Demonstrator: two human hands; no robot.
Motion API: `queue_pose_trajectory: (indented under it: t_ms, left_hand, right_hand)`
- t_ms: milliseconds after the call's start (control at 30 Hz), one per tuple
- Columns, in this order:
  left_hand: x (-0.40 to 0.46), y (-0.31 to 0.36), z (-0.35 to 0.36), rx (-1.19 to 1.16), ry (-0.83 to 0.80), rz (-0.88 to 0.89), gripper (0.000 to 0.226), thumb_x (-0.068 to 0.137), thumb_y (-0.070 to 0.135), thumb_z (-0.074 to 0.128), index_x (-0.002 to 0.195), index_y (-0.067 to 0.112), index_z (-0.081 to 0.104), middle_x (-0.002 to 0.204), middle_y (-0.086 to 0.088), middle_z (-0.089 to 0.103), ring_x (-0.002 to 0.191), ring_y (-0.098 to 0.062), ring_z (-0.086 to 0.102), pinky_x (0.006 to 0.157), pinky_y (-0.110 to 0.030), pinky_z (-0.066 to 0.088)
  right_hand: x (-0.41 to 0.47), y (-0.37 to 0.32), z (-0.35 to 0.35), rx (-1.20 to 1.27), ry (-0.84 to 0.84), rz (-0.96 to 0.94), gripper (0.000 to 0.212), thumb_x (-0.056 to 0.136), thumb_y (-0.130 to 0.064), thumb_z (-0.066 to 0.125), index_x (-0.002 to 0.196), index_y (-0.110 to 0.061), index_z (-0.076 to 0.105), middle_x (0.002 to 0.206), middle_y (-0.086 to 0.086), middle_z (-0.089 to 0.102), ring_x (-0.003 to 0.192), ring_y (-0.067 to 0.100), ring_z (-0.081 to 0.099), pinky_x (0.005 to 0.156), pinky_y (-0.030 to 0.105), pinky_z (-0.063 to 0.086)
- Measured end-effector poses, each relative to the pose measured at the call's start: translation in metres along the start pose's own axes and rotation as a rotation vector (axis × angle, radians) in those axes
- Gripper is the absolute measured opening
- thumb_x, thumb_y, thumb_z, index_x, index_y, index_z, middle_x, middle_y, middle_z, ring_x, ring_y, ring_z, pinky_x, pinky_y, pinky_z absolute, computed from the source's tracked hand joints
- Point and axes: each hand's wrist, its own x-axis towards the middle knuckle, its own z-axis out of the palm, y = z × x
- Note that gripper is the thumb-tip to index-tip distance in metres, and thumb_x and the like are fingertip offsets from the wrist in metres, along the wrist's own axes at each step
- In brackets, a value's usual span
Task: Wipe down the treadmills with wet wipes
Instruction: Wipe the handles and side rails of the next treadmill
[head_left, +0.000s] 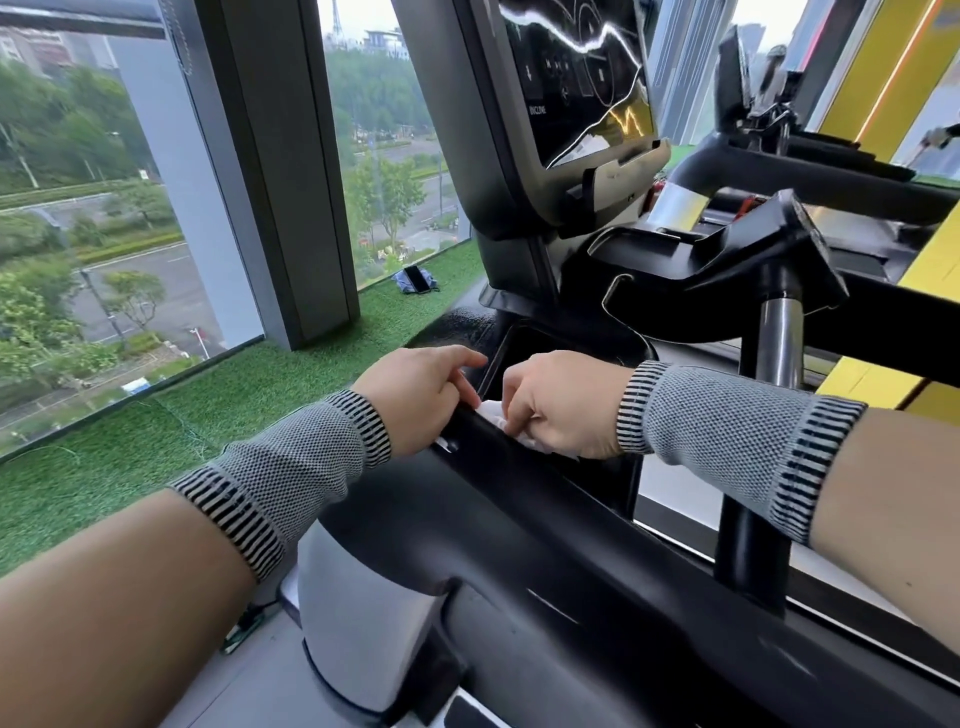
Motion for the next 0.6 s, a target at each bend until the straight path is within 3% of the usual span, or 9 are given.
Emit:
queue_pose_trajectory:
  t_ms: [133,267,333,467,600]
  left_hand:
    - [-0.003,0.011,0.004,0.040,-0.047,0.043,0.054,0.088,0.003,0.037,0.133,0.029,0.051,0.091,0.023,0.066,0.097,-0.007,0.059,0.085,-0.021,0.046]
    - [-0.006,0.022,0.007,0.112,-0.080,0.097,0.056,0.088,0.004,0.038,0.137,0.029,0.047,0.104,0.022,0.067,0.110,-0.003,0.054,0.089,-0.016,0.039]
    - [-0.009,0.027,0.008,0.136,-0.091,0.108,0.056,0.089,0.005,0.037,0.138,0.030,0.046,0.107,0.023,0.066,0.102,0.002,0.055,0.083,-0.011,0.038]
    - [-0.011,0.036,0.014,0.136,-0.095,0.142,0.056,0.089,0.007,0.038,0.140,0.031,0.044,0.108,0.023,0.066,0.116,-0.004,0.053,0.100,-0.023,0.039]
    - [-0.010,0.045,0.019,0.147,-0.099,0.157,0.057,0.089,0.008,0.038,0.142,0.031,0.041,0.110,0.023,0.066,0.117,-0.003,0.053,0.099,-0.021,0.039]
  right_hand:
    - [-0.019,-0.001,-0.002,-0.056,-0.032,-0.028,0.033,0.098,-0.029,0.042,0.105,-0.023,0.074,0.114,-0.010,0.059,0.105,0.016,0.053,0.082,0.016,0.032]
    - [-0.034,-0.001,-0.001,-0.083,-0.055,-0.019,0.032,0.097,-0.030,0.043,0.105,-0.026,0.074,0.112,-0.013,0.059,0.106,0.017,0.047,0.092,0.031,0.041]
    - [-0.042,-0.002,0.001,-0.095,-0.064,-0.027,0.032,0.097,-0.030,0.042,0.104,-0.028,0.073,0.112,-0.014,0.058,0.107,0.016,0.042,0.093,0.033,0.042]
    - [-0.058,0.000,0.002,-0.107,-0.099,-0.021,0.025,0.095,-0.024,0.049,0.102,-0.029,0.072,0.112,-0.017,0.056,0.107,0.014,0.040,0.092,0.032,0.042]
    - [-0.069,-0.004,0.012,-0.160,-0.091,0.050,0.024,0.094,-0.019,0.050,0.109,-0.023,0.067,0.115,-0.001,0.060,0.105,0.022,0.055,0.090,0.035,0.046]
